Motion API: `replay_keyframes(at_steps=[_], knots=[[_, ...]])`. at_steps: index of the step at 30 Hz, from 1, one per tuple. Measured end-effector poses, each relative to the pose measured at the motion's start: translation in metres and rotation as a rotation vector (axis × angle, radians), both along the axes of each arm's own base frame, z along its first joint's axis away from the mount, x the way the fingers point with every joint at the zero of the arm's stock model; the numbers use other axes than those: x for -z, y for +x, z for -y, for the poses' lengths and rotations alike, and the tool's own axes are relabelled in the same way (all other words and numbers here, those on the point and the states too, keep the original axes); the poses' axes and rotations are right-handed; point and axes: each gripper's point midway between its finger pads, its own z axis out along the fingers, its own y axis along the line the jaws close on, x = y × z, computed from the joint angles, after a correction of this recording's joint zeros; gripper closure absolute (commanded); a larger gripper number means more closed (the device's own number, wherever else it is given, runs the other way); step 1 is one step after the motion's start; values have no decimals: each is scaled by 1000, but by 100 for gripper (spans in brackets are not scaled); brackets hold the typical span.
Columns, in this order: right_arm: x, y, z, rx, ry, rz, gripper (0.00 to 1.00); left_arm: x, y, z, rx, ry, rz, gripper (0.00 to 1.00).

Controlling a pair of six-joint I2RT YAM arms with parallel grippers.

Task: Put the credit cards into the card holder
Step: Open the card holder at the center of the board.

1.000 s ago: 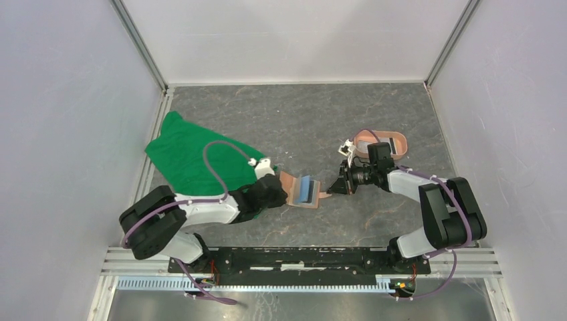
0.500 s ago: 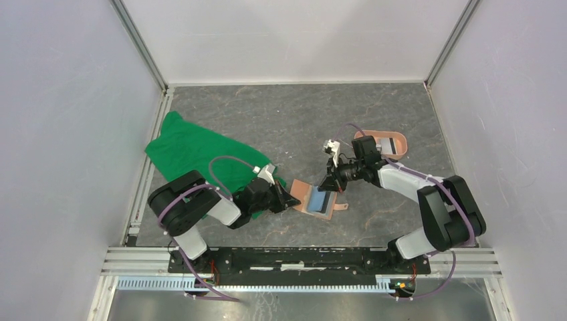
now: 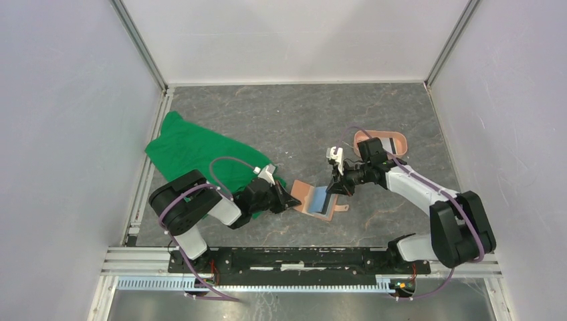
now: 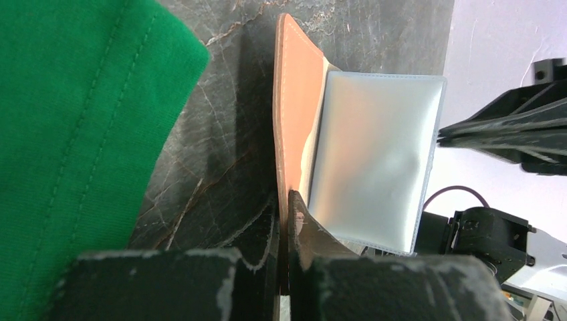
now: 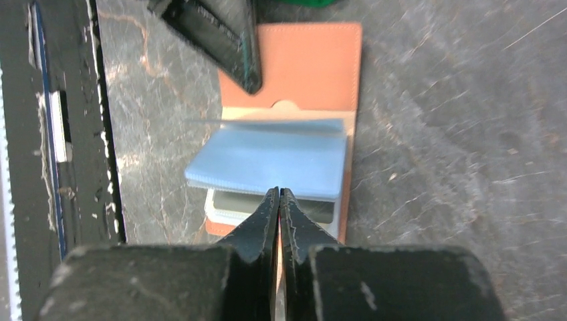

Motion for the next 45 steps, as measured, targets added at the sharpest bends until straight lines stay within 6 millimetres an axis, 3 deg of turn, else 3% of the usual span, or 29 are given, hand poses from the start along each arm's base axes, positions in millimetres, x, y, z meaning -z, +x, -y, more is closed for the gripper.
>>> replay_keyframes(at_steps=[6,12,17,23,27,33,42,45], knots=[[35,-19,10,-41,-83,-121,100,0,2,2,-1,8,-7,98],[46,-26,9,-55,-111,-170,100,0,3,2,0,9,-8,98],[44,-25,-6,-43,-53,-234,98,0,3,3,2,9,-9,98],[23,-3,-28,-21,56,-239,97,0,3,3,3,8,-10,94],[14,6,-36,-11,91,-223,96,0,3,3,3,8,-10,85],[17,9,-37,5,90,-228,95,-5,4,-4,-6,16,-13,66],[32,7,-38,13,73,-284,93,-42,14,-12,1,-20,86,36],[32,7,-39,9,75,-283,93,-57,12,-13,40,-25,147,30]])
